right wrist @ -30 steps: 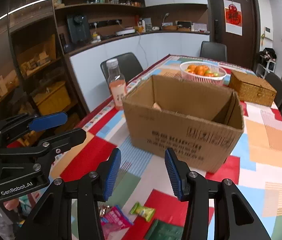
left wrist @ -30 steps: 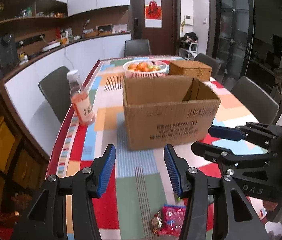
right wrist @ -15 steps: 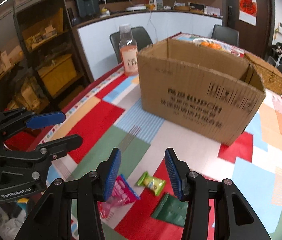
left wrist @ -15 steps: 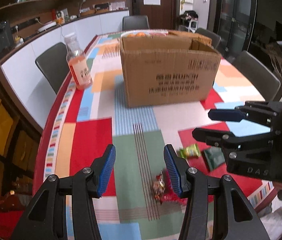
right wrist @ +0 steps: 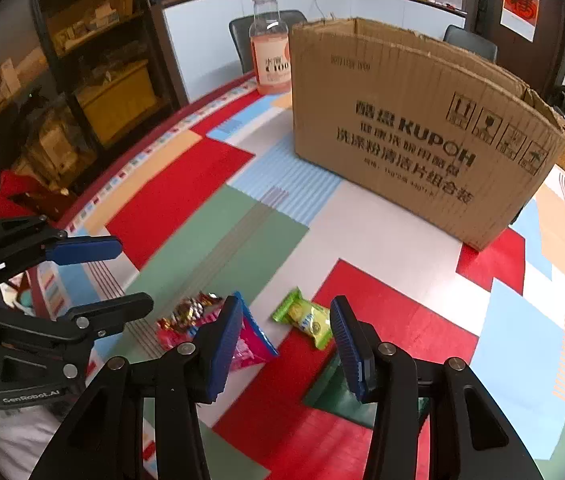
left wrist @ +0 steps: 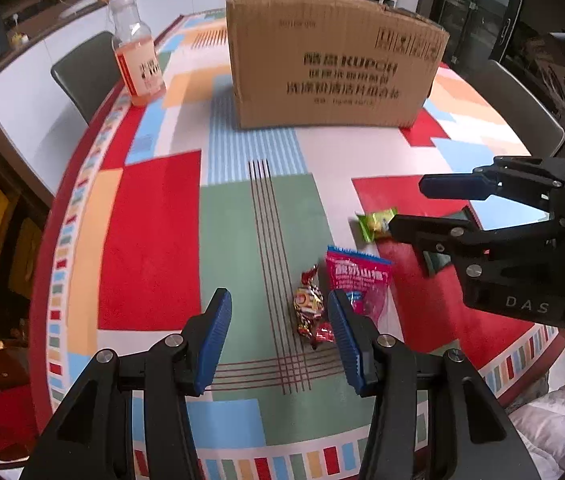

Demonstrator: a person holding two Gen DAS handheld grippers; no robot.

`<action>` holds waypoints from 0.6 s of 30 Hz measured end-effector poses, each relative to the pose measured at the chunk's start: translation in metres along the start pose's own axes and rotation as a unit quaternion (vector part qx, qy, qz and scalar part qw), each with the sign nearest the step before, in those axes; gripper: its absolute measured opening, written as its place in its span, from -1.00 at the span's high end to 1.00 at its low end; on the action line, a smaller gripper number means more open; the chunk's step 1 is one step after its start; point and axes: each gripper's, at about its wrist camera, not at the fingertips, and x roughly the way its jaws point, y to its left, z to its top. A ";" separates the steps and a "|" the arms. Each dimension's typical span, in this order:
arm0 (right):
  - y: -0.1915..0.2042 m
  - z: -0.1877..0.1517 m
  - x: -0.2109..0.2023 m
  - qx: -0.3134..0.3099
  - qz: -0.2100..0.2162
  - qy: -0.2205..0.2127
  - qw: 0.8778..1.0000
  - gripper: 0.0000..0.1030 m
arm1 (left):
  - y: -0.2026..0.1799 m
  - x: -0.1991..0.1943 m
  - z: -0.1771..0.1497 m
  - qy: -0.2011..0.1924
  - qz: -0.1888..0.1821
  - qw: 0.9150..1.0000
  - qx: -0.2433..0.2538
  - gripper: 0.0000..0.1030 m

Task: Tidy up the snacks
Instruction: 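Move both tools back down to the remaining snacks, then grasp the gold-wrapped candy with the left tool while the right tool grasps the green-wrapped candy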

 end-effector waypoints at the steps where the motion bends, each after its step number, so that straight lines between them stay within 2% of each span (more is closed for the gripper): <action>1: 0.000 -0.001 0.002 -0.002 -0.003 0.004 1.000 0.09 | 0.000 0.003 0.000 0.003 -0.002 1.000 0.000 0.04; 12: -0.009 -0.008 0.025 -0.014 -0.012 0.040 0.999 0.09 | -0.001 0.031 -0.004 0.035 -0.022 0.999 -0.005 0.07; 18: -0.013 -0.003 0.036 -0.022 -0.008 0.051 0.998 0.09 | -0.001 0.045 -0.003 0.049 -0.041 0.998 -0.018 0.19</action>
